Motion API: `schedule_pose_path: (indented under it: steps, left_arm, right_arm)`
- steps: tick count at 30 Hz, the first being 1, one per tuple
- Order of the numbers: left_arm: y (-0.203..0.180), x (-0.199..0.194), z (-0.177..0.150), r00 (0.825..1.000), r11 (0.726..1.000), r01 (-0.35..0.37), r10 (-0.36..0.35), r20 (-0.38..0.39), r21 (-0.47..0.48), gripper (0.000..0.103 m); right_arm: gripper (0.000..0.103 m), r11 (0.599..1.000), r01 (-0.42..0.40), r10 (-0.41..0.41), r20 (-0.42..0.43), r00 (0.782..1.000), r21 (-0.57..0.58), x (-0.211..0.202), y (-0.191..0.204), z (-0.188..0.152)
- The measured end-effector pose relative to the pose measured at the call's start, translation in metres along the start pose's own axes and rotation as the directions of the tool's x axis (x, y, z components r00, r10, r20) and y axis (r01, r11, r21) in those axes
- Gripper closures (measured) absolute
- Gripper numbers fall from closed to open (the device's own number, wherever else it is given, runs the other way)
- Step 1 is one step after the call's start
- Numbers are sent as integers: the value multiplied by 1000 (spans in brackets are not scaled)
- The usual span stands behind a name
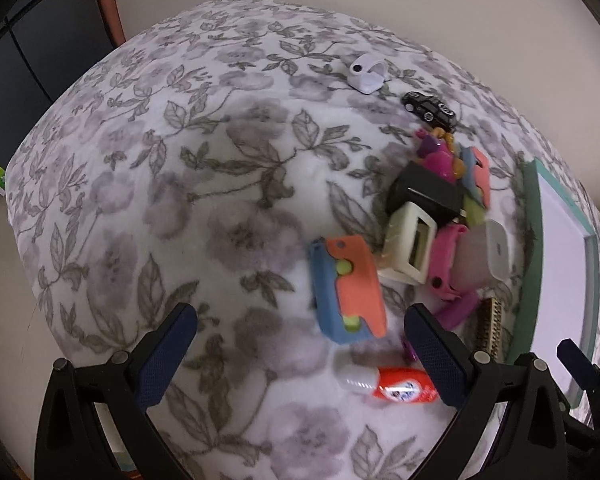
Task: Organize rigid objects
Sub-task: 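Grasp the orange-blue toy with the left tool while the right tool grasps the gold bar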
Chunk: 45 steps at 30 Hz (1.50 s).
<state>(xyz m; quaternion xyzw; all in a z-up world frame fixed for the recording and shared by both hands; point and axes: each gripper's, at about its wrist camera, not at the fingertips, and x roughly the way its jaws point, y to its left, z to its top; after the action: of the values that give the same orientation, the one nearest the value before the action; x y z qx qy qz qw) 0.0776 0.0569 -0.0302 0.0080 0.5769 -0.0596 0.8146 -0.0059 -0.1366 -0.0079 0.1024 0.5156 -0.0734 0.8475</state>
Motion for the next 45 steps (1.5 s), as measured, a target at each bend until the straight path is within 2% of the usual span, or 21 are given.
schedule_pose_path:
  steps: [2, 5, 7, 9, 16, 20, 28, 29, 31, 34, 38, 43, 45]
  left_arm:
    - [0, 6, 3, 1000, 1000, 1, -1, -6, 1, 0]
    - [0, 15, 6, 1000, 1000, 12, -12, -16, 1, 0]
    - [0, 21, 8, 1000, 1000, 17, -17, -20, 3, 0]
    - [-2, 25, 10, 1000, 1000, 17, -16, -18, 10, 0]
    - [-9, 35, 15, 1000, 999, 25, -25, -5, 41, 1]
    - [-14, 37, 17, 1000, 998, 21, -22, 12, 59, 1]
    - [-20, 38, 16, 999, 996, 21, -23, 29, 83, 2]
    - [-21, 38, 16, 999, 996, 23, -26, 29, 87, 5]
    - [-21, 37, 15, 998, 994, 62, -64, 22, 90, 22]
    - [-23, 39, 13, 999, 995, 28, -30, 18, 100, 35]
    - [-22, 46, 11, 998, 994, 65, -63, -16, 91, 44]
    - [-26, 47, 8, 1000, 993, 31, -31, -6, 115, 57]
    - [-30, 48, 7, 1000, 992, 8, -9, 7, 128, 58]
  right_arm:
    - [27, 1000, -16, 16, -14, 1000, -9, 7, 3, 2]
    - [40, 999, -36, 35, -45, 998, -24, 18, 6, 4]
    - [41, 999, -33, 32, -62, 998, -28, 25, 7, 4]
    - [50, 999, -29, 26, -83, 996, -31, 33, 7, 4]
    - [58, 999, -21, 15, -125, 992, -48, 51, 10, 1]
    - [67, 998, -11, 1, -144, 990, -63, 60, 12, -2]
    - [68, 992, 38, -55, -136, 989, -124, 67, 25, -6]
    - [68, 991, 39, -56, -136, 989, -125, 68, 25, -6]
    - [68, 991, 39, -57, -134, 989, -127, 69, 25, -5]
    - [68, 991, 38, -56, -133, 990, -128, 69, 25, -5]
    - [68, 991, 38, -55, -133, 990, -131, 68, 25, -7]
    - [67, 990, 40, -57, -130, 990, -134, 67, 23, -6]
    - [68, 989, 46, -63, -125, 990, -138, 67, 24, -7]
